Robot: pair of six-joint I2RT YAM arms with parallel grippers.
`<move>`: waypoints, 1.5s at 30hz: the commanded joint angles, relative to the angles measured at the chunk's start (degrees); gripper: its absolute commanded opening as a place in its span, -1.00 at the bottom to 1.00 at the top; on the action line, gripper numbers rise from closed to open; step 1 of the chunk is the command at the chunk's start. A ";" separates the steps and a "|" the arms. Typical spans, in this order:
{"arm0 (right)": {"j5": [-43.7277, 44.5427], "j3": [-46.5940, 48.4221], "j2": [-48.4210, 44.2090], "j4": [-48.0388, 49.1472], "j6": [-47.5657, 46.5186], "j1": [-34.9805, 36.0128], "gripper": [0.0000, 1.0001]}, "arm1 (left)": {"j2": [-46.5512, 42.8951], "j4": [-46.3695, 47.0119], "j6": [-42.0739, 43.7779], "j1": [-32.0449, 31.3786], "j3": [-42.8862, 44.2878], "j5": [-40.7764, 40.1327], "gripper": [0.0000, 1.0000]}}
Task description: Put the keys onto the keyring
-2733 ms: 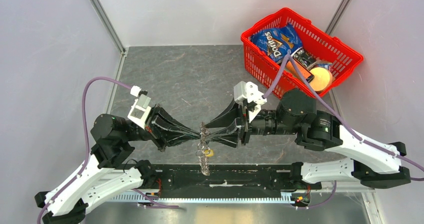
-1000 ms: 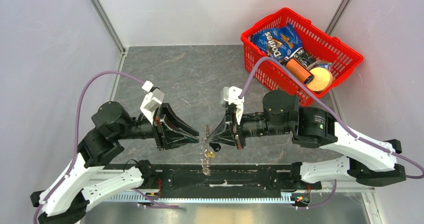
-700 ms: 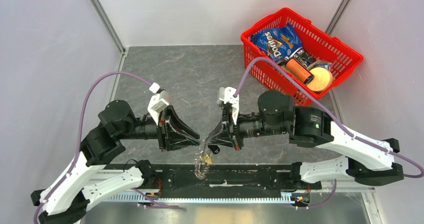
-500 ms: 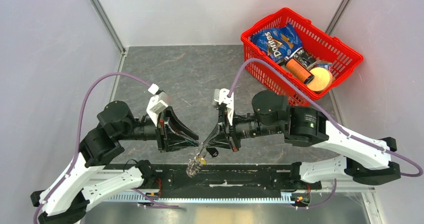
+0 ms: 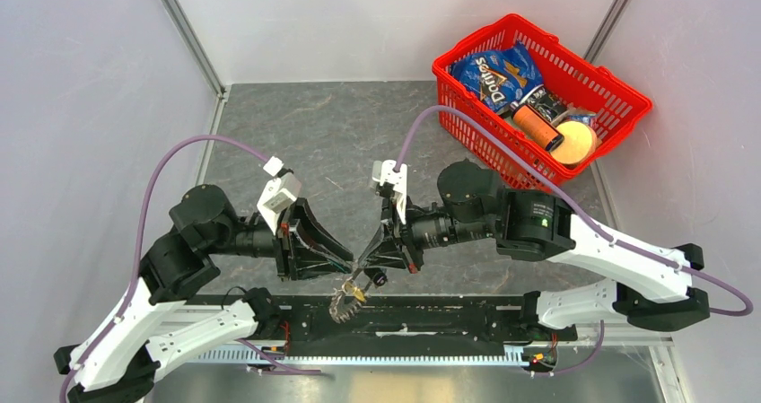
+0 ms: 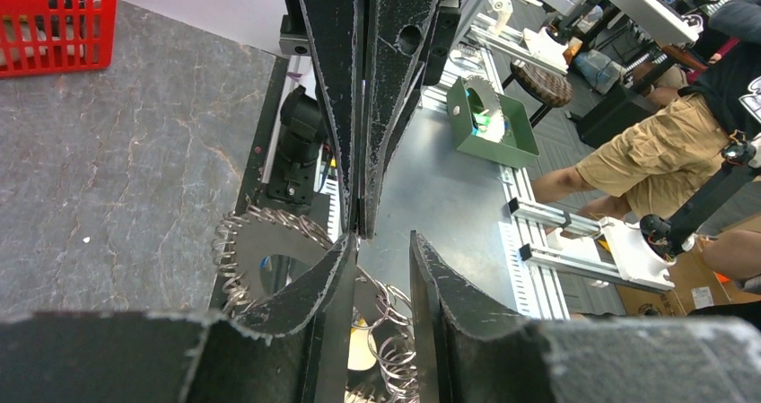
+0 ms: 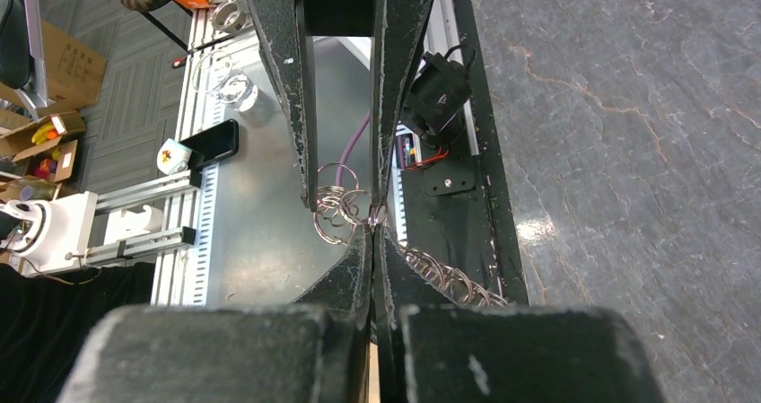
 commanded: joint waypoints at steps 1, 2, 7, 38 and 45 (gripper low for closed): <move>-1.78 3.30 0.05 5.46 1.23 -0.49 -1.00 | -0.06 0.15 1.92 0.10 -0.36 2.18 -0.31; -1.89 3.37 0.17 5.50 1.30 -0.49 -1.00 | -0.01 0.15 1.95 0.10 -0.36 2.19 -0.31; -2.86 3.19 0.14 6.32 1.87 -0.74 -1.00 | -0.07 -0.10 2.33 0.10 -0.43 2.33 -0.31; -5.99 3.64 1.09 7.25 2.54 -0.96 -1.00 | -0.38 0.07 2.99 0.10 -0.62 1.22 -0.54; -6.33 3.99 1.22 7.34 2.50 -0.92 -1.00 | -0.01 0.15 3.48 0.10 -1.00 1.64 -0.95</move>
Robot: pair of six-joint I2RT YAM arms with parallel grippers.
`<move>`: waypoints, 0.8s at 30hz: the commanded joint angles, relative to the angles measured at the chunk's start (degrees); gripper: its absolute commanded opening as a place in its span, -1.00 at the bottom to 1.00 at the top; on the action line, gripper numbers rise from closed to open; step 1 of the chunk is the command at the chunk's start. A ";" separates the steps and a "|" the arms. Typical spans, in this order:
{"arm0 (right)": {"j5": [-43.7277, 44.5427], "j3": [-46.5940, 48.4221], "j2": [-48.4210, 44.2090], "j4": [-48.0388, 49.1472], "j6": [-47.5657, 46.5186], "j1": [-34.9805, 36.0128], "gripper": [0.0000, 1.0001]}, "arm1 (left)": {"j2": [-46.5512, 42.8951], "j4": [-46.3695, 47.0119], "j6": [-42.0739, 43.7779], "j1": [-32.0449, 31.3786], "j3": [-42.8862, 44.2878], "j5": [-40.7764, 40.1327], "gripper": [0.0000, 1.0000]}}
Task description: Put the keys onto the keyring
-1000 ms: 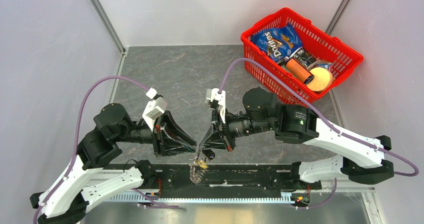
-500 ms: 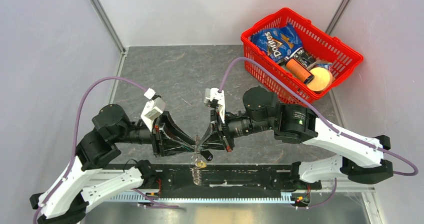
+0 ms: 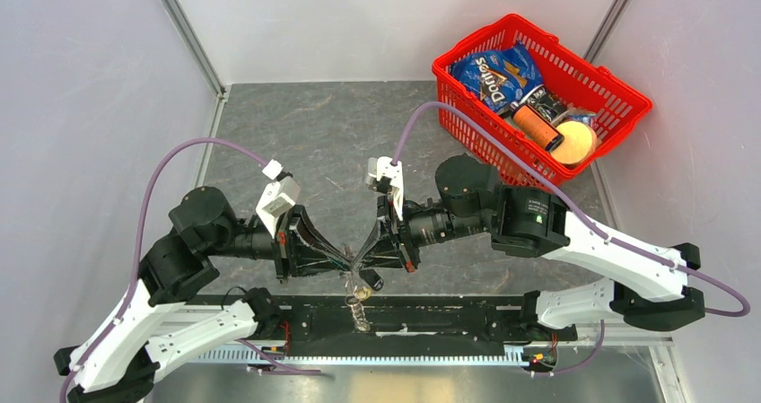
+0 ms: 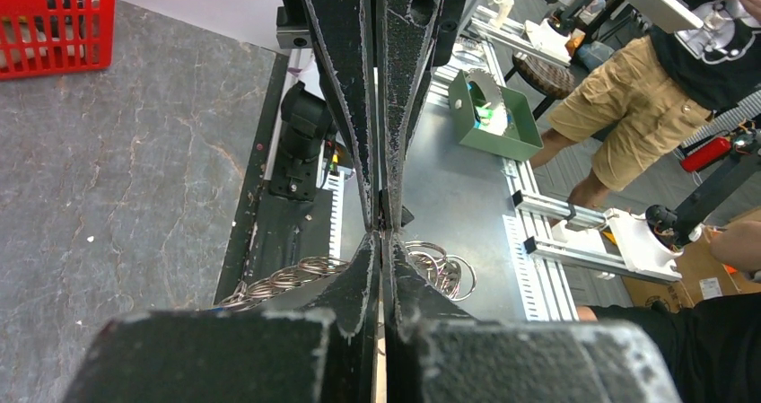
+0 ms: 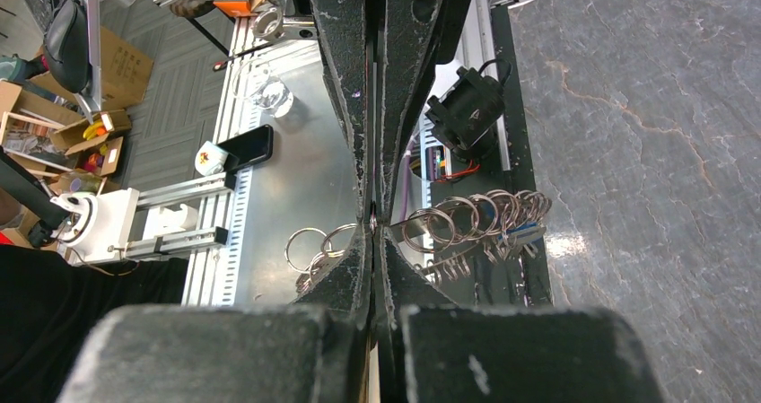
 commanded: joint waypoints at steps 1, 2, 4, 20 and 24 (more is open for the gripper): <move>-0.93 3.35 -0.06 4.56 0.51 -0.02 -1.00 | 0.84 0.68 2.23 0.13 -0.30 1.33 -0.96; -0.98 3.32 0.03 4.55 0.40 -0.07 -1.00 | 0.96 1.02 2.14 0.12 -0.43 1.66 -0.95; -0.93 3.27 0.23 4.71 0.39 -0.07 -1.00 | 0.92 2.13 2.05 0.14 -0.92 2.02 -0.95; 2.92 -0.67 -5.32 7.62 0.62 -0.04 -0.24 | -3.37 9.26 1.26 0.11 -4.56 -1.29 -0.96; 3.10 -1.10 -5.85 6.96 0.16 -0.03 -0.24 | -3.23 9.35 1.35 0.12 -4.50 -1.24 -0.96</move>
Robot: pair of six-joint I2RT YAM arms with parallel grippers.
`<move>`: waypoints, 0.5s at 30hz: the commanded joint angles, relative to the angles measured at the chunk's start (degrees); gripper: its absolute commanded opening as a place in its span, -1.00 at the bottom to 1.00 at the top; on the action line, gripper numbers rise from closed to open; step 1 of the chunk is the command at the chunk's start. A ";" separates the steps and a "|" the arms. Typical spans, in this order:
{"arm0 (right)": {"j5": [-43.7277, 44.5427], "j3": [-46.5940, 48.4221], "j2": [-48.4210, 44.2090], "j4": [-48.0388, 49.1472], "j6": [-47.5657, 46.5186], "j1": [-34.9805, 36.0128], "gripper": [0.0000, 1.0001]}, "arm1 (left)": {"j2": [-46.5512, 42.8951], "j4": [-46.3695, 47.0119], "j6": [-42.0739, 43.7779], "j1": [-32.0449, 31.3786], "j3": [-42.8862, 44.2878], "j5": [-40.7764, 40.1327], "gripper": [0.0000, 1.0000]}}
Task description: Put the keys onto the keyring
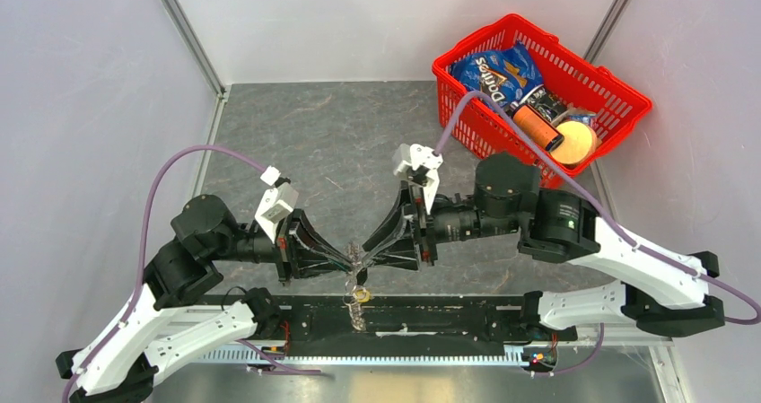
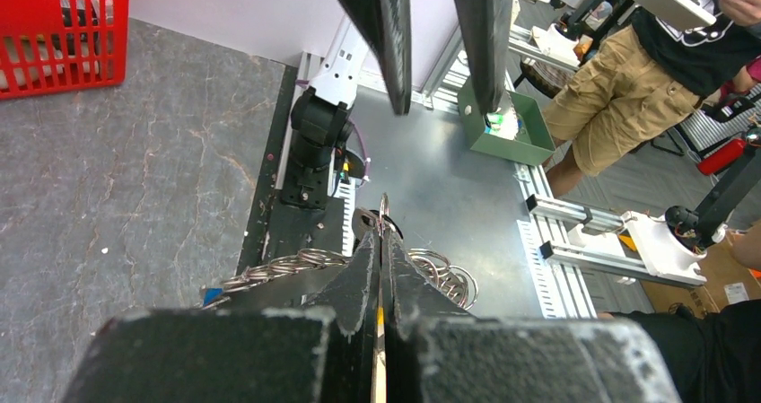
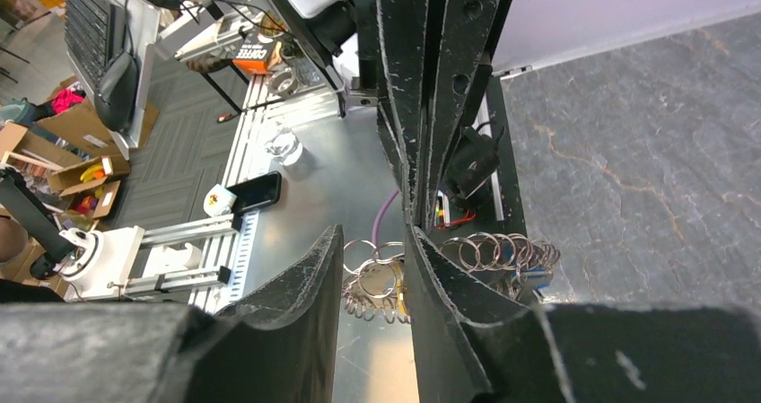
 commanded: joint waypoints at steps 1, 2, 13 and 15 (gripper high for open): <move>1.27 -0.68 -1.62 2.21 -0.55 -0.03 -0.24 | -0.28 4.70 1.05 0.08 0.58 -0.52 -0.96; 1.38 -1.14 -1.79 2.06 -0.74 0.00 -0.23 | -0.19 4.71 1.02 0.05 0.72 -0.51 -0.96; 1.34 -3.52 -1.35 2.40 -0.10 0.00 -0.22 | 0.02 5.45 0.28 0.10 0.70 -0.69 -0.95; 1.13 -3.51 -1.17 2.21 -0.12 -0.04 -0.22 | 0.03 5.41 0.31 0.10 0.77 -0.86 -0.95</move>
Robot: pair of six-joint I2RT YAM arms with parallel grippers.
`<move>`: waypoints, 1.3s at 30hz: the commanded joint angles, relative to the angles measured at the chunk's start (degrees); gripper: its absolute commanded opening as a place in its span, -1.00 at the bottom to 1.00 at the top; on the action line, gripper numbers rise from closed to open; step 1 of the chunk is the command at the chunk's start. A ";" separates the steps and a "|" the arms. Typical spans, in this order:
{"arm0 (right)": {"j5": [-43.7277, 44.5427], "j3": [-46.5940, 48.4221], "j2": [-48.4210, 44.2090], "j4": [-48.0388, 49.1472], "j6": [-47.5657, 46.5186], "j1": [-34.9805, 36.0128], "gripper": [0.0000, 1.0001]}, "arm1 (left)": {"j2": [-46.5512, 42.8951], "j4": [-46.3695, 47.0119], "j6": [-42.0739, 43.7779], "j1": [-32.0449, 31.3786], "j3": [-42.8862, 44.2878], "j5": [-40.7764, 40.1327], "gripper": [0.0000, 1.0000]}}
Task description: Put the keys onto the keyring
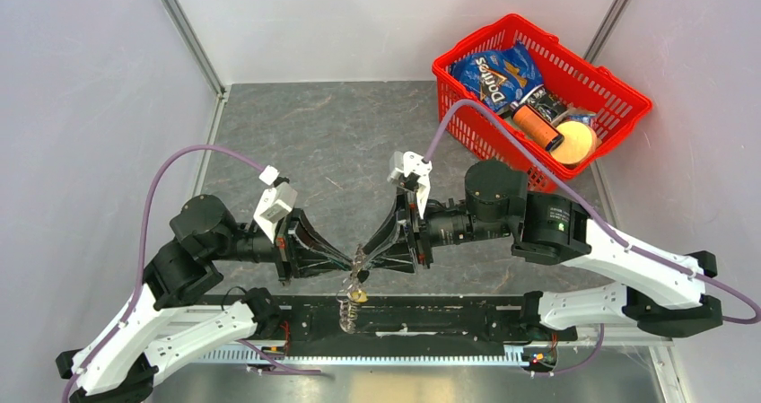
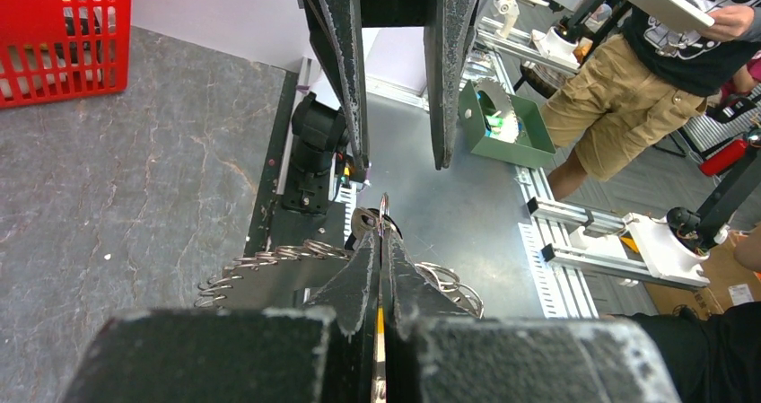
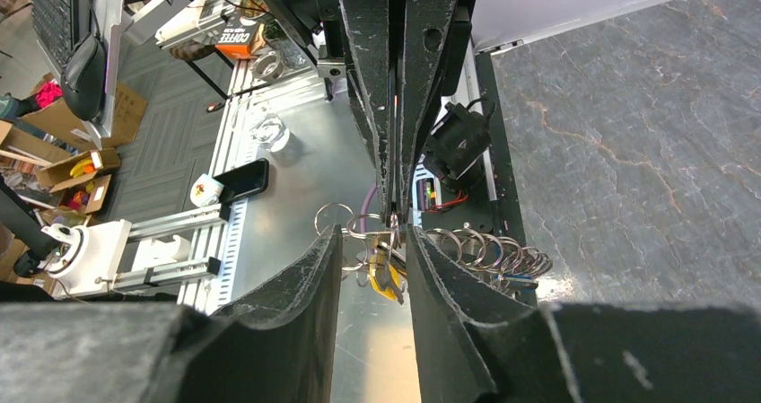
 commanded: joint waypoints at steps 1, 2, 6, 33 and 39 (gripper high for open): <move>-0.08 0.04 0.16 1.36 -0.01 -0.01 -0.22 | -0.03 4.51 0.31 0.10 0.77 -0.91 -0.95; -0.12 -0.04 0.25 1.31 -0.01 -0.02 -0.22 | -0.16 4.51 0.24 0.10 0.77 -1.06 -0.95; -0.35 0.04 0.81 0.88 0.04 0.00 -0.22 | -0.28 4.51 0.20 0.13 0.85 -1.80 -0.96; -0.86 0.72 2.44 -0.89 -0.78 0.01 -0.95 | -1.23 4.90 0.05 0.08 1.14 -3.84 -0.96; -0.12 -1.00 1.24 0.01 -1.31 0.00 -1.00 | -2.19 6.78 -0.41 0.10 0.90 -4.70 -0.95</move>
